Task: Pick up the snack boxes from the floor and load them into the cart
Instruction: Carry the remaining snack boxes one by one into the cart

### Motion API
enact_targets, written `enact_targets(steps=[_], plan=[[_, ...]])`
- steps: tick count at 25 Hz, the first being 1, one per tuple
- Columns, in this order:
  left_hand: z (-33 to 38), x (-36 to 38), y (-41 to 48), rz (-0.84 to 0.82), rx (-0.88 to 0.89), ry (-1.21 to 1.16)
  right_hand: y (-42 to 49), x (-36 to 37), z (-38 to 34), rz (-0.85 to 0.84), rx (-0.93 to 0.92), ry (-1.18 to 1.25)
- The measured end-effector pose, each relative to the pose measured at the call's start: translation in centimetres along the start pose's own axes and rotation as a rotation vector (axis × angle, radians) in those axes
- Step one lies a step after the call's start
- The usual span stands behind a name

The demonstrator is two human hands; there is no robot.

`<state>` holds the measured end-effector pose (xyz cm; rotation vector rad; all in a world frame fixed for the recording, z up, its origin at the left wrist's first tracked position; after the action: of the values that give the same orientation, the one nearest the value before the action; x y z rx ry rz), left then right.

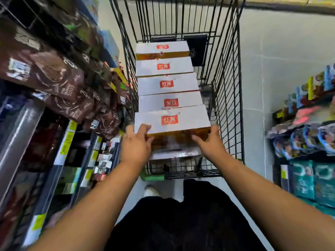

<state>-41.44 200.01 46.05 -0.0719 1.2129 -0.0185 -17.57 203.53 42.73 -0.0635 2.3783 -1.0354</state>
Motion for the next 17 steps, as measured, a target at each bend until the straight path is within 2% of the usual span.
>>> enact_targets(steps=[6,11,14,17], plan=[[-0.9,3.1,0.3,-0.151,-0.104,0.022,3.2,0.3,1.2,-0.1,0.046,-0.238],[-0.3,1.5,1.1,-0.168,-0.132,0.041,2.7,-1.7,-2.0,-0.055,-0.14,-0.348],[0.6,-1.2,1.1,-0.083,-0.147,-0.002,1.2,-1.7,-5.5,-0.006,-0.288,-0.566],[1.1,-6.2,-0.5,0.127,-0.191,-0.031,-3.2,-0.7,-10.7,-0.056,-0.512,-0.681]])
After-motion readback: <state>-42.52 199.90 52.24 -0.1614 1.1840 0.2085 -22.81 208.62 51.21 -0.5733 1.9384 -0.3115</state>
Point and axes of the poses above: each hand's wrist, its own y-axis towards the middle knuckle, its own x-axis out of the palm, z = x × y, the point moved 4 cm from there along y, towards the middle knuckle, and after that the axes turned 13 degrees about x, right-handed, at the moved point
